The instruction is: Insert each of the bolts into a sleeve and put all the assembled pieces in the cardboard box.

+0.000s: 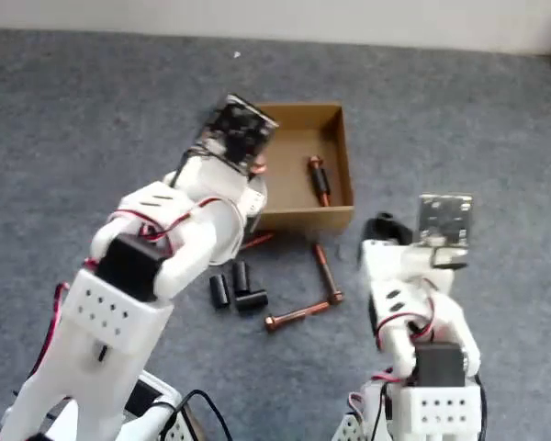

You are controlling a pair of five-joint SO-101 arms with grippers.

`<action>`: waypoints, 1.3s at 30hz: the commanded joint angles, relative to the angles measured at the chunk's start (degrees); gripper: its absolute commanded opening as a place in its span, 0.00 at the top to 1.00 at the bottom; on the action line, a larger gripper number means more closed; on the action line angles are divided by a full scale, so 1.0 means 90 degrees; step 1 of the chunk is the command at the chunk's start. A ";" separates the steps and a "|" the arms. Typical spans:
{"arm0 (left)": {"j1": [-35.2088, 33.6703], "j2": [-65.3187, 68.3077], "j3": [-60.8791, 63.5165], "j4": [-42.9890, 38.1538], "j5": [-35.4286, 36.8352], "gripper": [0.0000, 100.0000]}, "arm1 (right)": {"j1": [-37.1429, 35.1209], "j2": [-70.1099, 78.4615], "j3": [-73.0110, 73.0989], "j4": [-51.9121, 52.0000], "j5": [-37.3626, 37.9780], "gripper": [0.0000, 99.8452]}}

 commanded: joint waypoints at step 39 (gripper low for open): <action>0.0142 -0.4645 0.3980 -0.2100 0.3214 0.99 | -0.4078 -0.1695 0.3922 -0.4772 0.1328 0.99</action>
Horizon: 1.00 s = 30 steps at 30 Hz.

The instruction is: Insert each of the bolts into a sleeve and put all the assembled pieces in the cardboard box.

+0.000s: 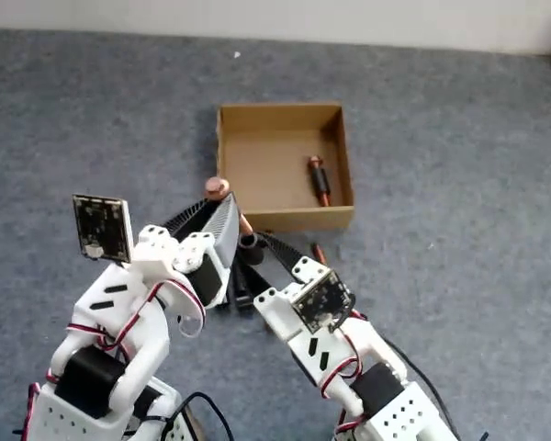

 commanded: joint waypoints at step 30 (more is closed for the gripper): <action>0.0904 0.0063 0.0054 0.0371 -0.0879 0.99 | 0.0415 -0.0122 0.0669 -0.0298 0.0098 0.99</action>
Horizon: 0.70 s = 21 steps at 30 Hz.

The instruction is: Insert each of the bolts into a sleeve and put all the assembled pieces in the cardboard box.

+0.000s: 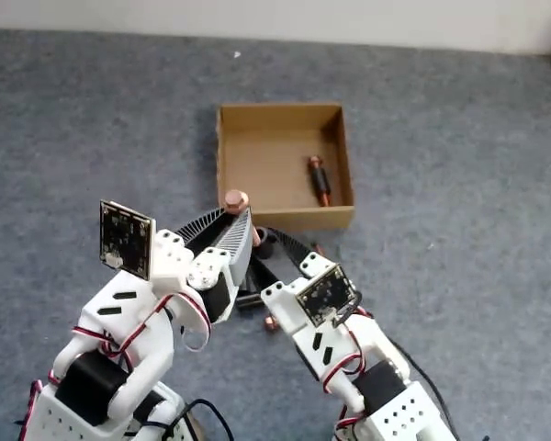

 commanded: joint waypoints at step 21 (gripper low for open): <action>0.0259 0.0034 0.0943 -0.0674 -0.1289 0.99 | 0.0103 -0.0142 0.0669 -0.0288 0.0049 0.99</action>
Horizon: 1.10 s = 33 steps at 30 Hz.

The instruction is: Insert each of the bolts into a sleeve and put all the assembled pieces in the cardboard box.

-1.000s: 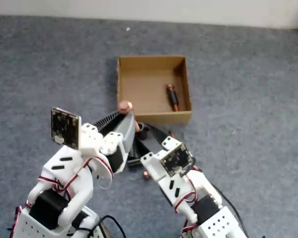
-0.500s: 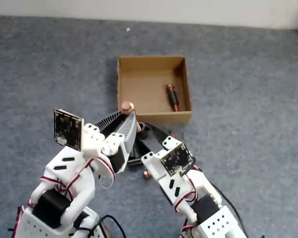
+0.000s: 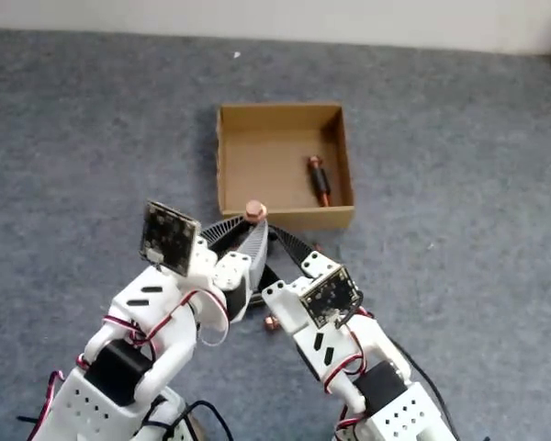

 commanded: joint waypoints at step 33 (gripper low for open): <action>-0.2418 -0.2193 0.0855 0.1426 -0.1309 0.99 | 0.1021 -0.0063 0.0659 0.0552 0.0020 0.99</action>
